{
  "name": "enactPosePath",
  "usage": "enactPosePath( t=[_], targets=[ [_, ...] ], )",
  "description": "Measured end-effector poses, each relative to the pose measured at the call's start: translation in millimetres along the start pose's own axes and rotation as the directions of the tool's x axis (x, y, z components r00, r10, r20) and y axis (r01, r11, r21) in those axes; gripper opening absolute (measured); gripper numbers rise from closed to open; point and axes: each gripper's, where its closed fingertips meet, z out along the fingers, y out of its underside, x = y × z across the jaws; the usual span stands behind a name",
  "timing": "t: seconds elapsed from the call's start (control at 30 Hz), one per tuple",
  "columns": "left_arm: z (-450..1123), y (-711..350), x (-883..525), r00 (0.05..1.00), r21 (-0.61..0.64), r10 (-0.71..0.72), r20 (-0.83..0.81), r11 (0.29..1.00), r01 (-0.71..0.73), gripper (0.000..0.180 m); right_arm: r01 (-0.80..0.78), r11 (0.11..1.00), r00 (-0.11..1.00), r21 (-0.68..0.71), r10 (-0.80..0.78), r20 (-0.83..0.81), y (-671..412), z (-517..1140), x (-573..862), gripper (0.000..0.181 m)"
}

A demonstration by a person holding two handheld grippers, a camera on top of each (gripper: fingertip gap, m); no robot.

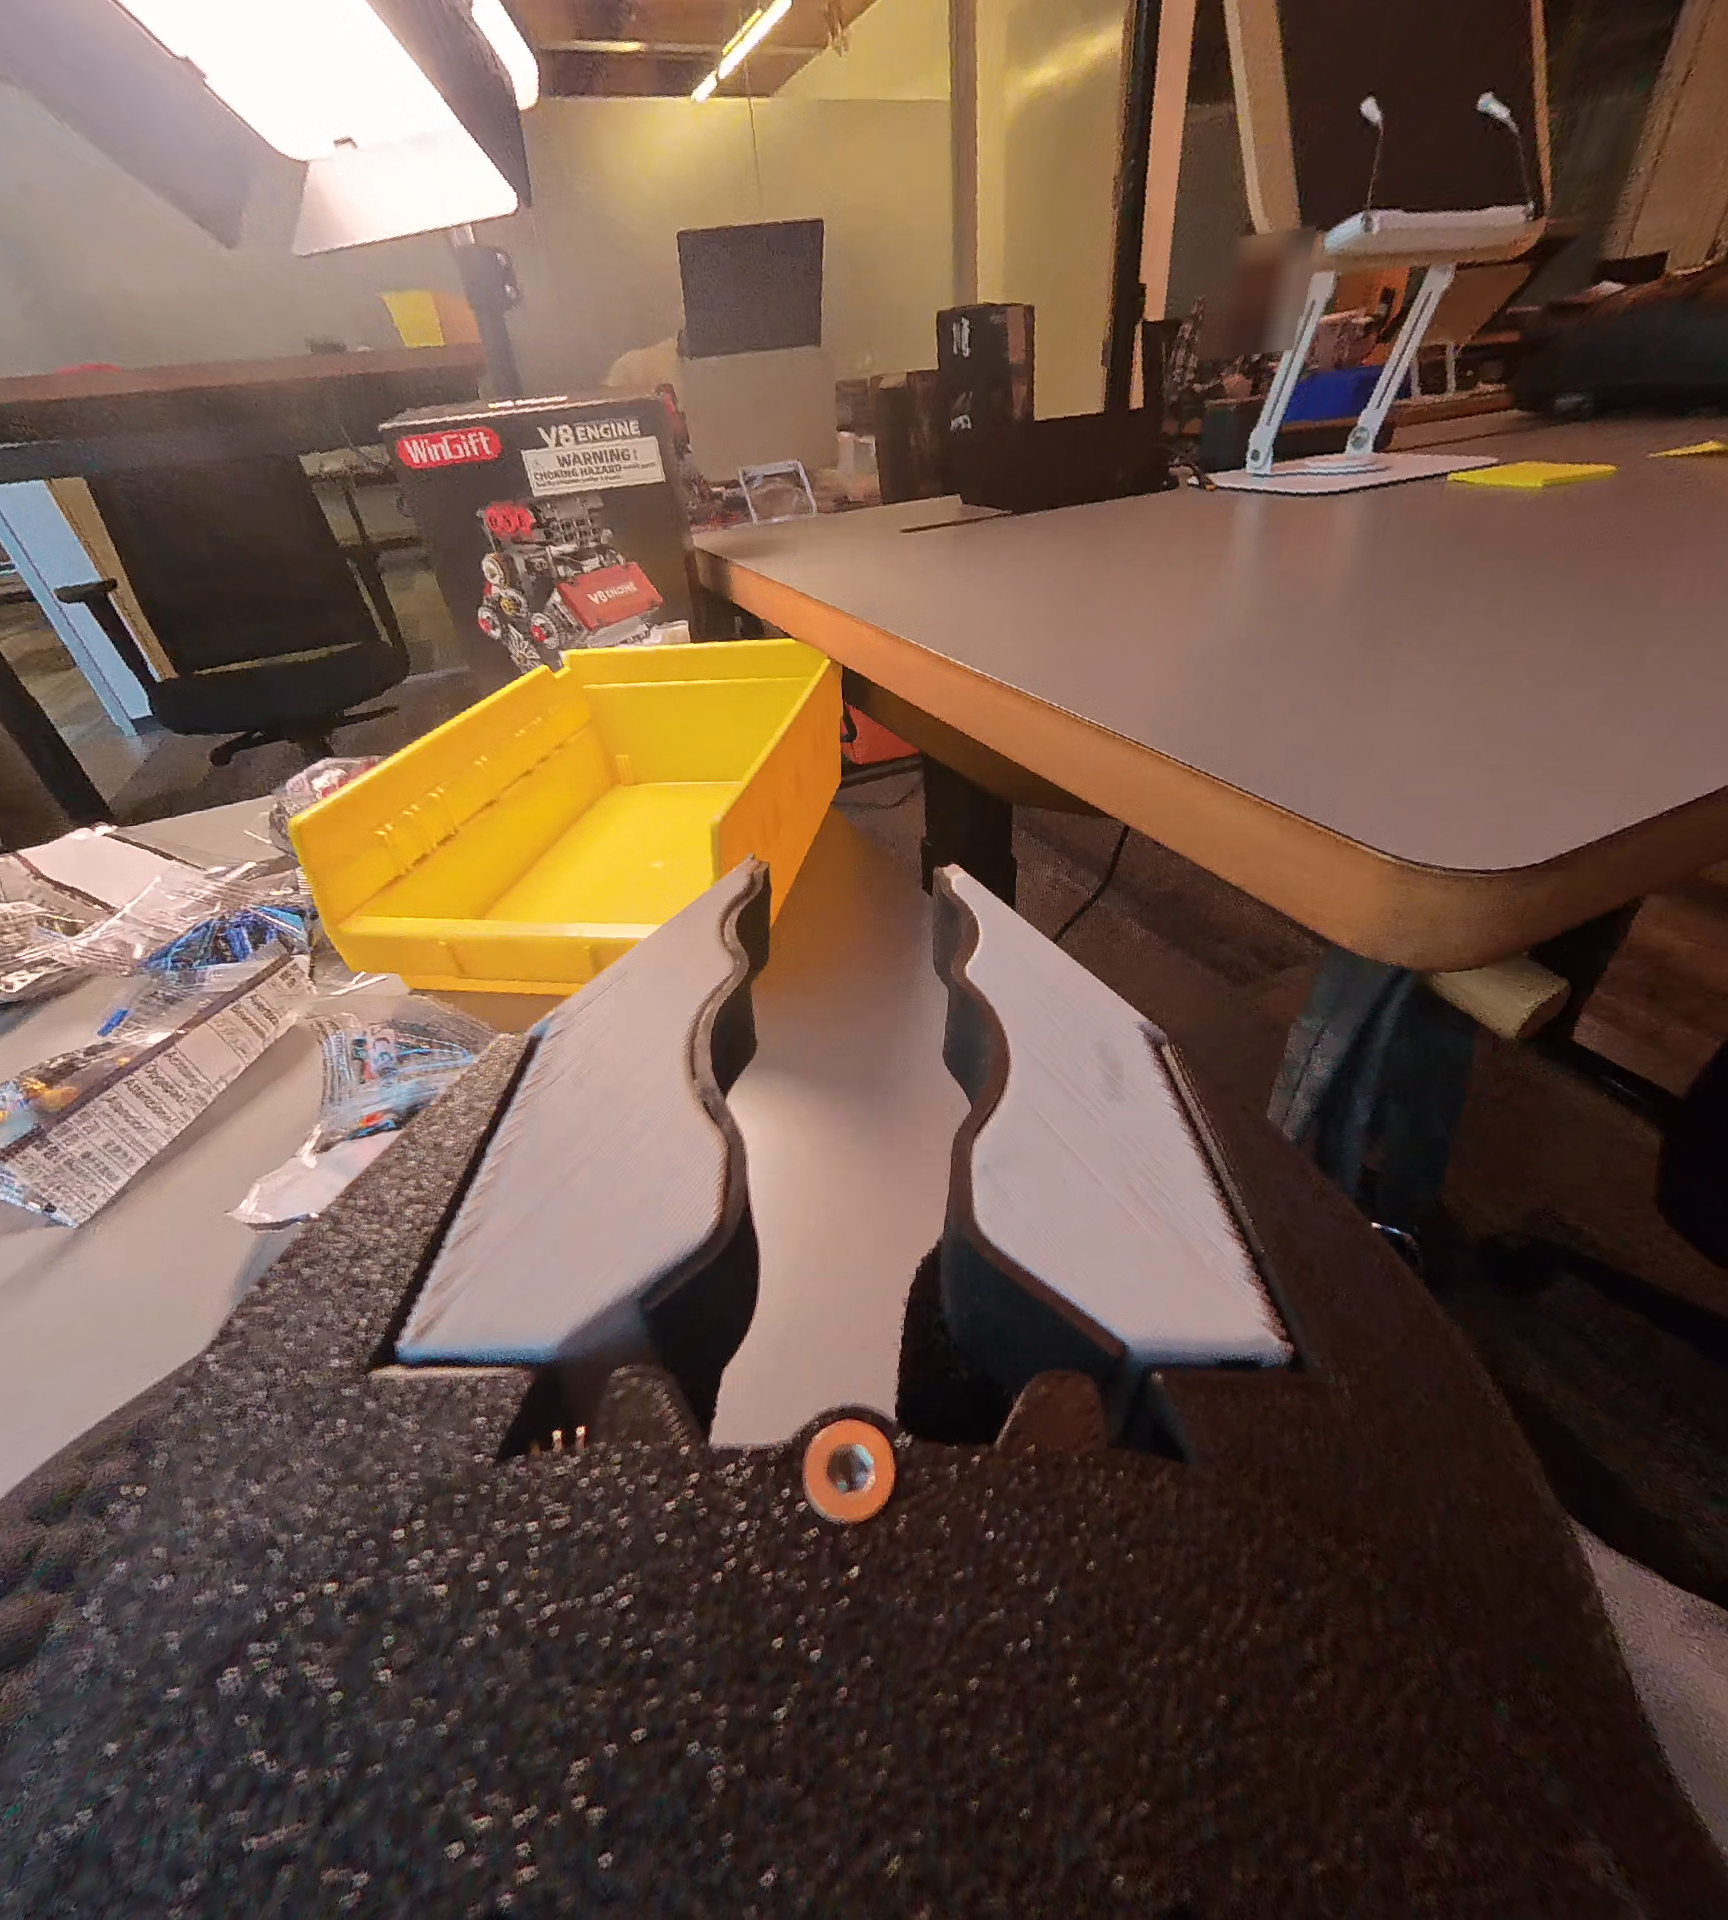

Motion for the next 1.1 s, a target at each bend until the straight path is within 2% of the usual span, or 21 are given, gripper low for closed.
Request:
enactPosePath(
  t=[0.17, 0.23, 0.33, 0.4, 0.43, 0.47, 0.53, 0.7, 0.83, 0.97, 1.0, 1.1],
  targets=[
    [-1, -3, 22, 0.997, -0.052, 0.060, 0.039, 0.997, -0.058, 0.029, -0.101, 0.993, 0.995, -0.059, 0.100, -0.021, 66, 102, 65, 0.065],
    [-3, -3, 23, 0.993, -0.076, 0.099, 0.059, 0.993, -0.095, 0.029, -0.064, 0.996, 0.990, -0.062, 0.056, -0.132, 81, 133, 87, 0.068],
    [-5, 1, 20, 0.991, -0.115, 0.110, 0.080, 0.988, -0.100, 0.028, -0.023, 1.000, 0.962, -0.012, 0.019, -0.272, 84, 152, 111, 0.060],
    [-6, 5, 20, 0.990, -0.132, 0.109, 0.085, 0.987, -0.097, 0.028, -0.023, 0.999, 0.956, -0.036, 0.012, -0.293, 91, 161, 115, 0.070],
    [-6, 7, 20, 0.990, -0.138, 0.111, 0.086, 0.986, -0.098, 0.028, -0.005, 0.995, 0.959, -0.103, -0.025, -0.284, 102, 168, 113, 0.075],
    [-6, 8, 21, 0.990, -0.144, 0.114, 0.084, 0.984, -0.101, 0.028, 0.053, 0.984, 0.956, -0.172, -0.099, -0.276, 112, 175, 111, 0.072],
    [-6, 10, 24, 0.989, -0.148, 0.120, 0.081, 0.983, -0.108, 0.028, 0.172, 0.947, 0.931, -0.273, -0.247, -0.269, 125, 185, 111, 0.058],
    [-10, 12, 32, 0.989, -0.154, 0.131, 0.073, 0.981, -0.119, 0.028, 0.367, 0.862, 0.850, -0.351, -0.464, -0.249, 113, 195, 115, 0.048],
    [-21, 16, 33, 0.987, -0.164, 0.134, 0.091, 0.979, -0.118, 0.027, 0.439, 0.778, 0.795, -0.449, -0.569, -0.208, 109, 210, 116, 0.055],
    [-33, 15, 32, 0.982, -0.170, 0.156, 0.107, 0.976, -0.136, 0.026, 0.473, 0.737, 0.811, -0.482, -0.578, -0.089, 116, 219, 103, 0.030],
    [-36, 13, 31, 0.980, -0.169, 0.168, 0.109, 0.974, -0.148, 0.025, 0.488, 0.733, 0.819, -0.473, -0.573, -0.043, 119, 216, 95, 0.013],
    [-46, 13, 26, 0.977, -0.173, 0.177, 0.120, 0.973, -0.155, 0.024, 0.493, 0.748, 0.827, -0.444, -0.562, -0.030, 120, 193, 84, 0.009]
  ],
)
